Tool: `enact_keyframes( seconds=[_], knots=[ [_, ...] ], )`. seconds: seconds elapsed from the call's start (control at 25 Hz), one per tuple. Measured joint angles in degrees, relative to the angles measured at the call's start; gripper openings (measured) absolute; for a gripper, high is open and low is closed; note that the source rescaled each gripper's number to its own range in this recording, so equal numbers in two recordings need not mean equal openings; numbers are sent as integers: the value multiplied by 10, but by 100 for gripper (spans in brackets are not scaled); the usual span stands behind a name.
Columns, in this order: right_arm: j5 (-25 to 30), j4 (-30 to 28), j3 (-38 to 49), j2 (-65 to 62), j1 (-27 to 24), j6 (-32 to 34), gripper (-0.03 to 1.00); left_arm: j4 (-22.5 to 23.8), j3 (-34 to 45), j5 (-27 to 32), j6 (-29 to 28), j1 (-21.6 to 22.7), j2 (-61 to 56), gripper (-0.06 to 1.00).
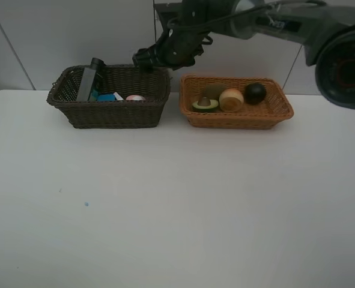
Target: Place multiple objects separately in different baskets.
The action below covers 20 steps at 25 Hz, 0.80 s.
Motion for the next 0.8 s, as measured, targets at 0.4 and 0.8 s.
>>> enact_keyframes(
  seconds=[0.4,0.8],
  knots=[
    [218,-44,13,-103,-181,50,100,0,0,0,0,0,0,100],
    [251,-30,261,-239,-320,40,100,0,0,0,0,0,0,100]
  ],
)
